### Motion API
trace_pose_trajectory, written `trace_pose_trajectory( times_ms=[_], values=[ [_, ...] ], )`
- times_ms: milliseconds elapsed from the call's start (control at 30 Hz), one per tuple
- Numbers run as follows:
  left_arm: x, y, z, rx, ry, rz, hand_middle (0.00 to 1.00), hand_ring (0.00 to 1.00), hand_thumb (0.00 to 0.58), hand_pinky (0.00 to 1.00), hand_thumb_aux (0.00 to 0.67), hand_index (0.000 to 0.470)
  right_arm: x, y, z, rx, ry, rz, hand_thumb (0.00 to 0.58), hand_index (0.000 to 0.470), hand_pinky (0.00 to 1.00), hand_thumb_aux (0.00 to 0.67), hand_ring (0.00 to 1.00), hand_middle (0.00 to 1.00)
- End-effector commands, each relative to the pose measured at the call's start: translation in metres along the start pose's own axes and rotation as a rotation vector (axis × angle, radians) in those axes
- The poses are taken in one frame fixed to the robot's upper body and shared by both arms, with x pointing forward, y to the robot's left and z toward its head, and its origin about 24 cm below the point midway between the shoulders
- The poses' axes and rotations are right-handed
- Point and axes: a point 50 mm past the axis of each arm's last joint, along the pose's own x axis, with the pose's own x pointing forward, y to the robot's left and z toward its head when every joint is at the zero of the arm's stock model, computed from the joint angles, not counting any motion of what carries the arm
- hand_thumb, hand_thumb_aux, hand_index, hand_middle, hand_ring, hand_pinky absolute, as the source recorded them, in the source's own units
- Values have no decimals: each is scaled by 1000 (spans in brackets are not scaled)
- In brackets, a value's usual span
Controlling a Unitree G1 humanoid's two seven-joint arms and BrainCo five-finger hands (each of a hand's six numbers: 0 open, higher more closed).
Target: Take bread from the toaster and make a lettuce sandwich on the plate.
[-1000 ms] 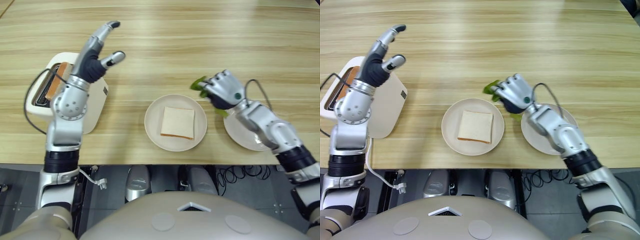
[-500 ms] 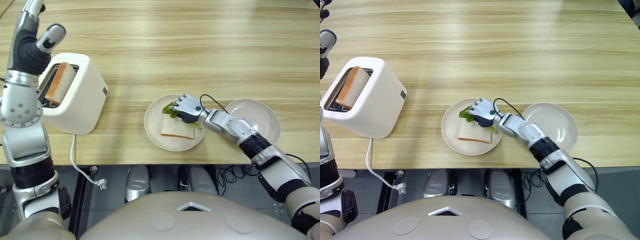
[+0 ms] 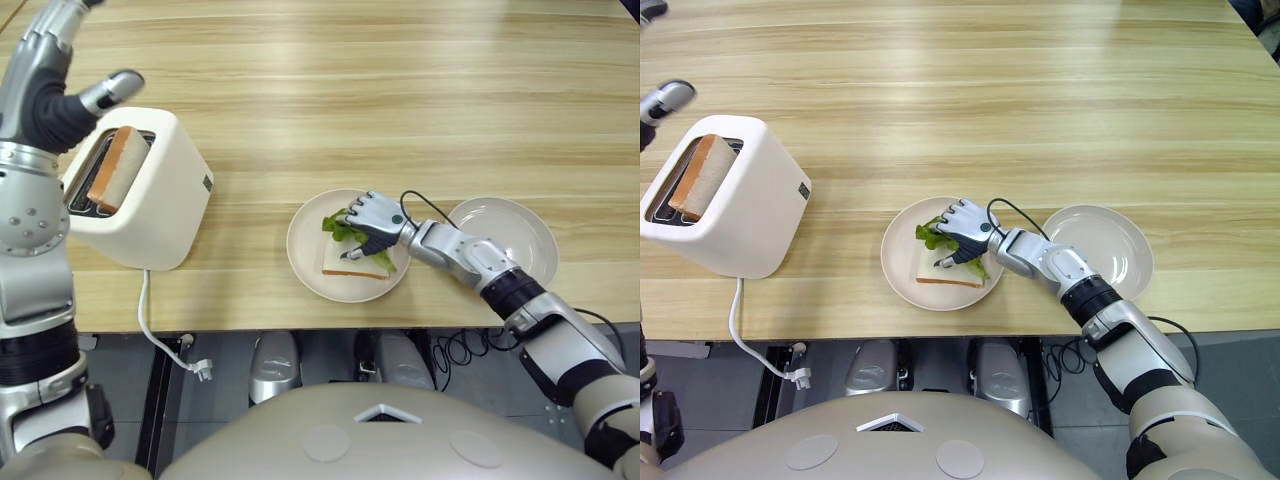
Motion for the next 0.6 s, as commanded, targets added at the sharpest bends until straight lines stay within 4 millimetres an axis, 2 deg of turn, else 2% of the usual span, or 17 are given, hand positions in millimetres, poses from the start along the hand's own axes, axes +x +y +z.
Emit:
trace_pose_trajectory(
  times_ms=[33,233,467,600],
  values=[
    [-4,-12,-14,176,35,-95,0,0,0,0,0,0,-8,-2,2,21,16,4,0,0,0,0,0,0],
    [-7,-10,-32,261,90,-179,0,0,0,0,0,0,-21,-23,2,31,55,-71,0,0,0,0,0,0],
    [-13,-10,-57,443,184,-297,0,0,0,0,0,0,-44,-64,-3,70,123,-248,0,0,0,0,0,0],
    [-18,-13,-64,517,220,-369,0,0,0,0,0,0,-56,-78,-7,113,167,-345,0,0,0,0,0,0]
  ],
)
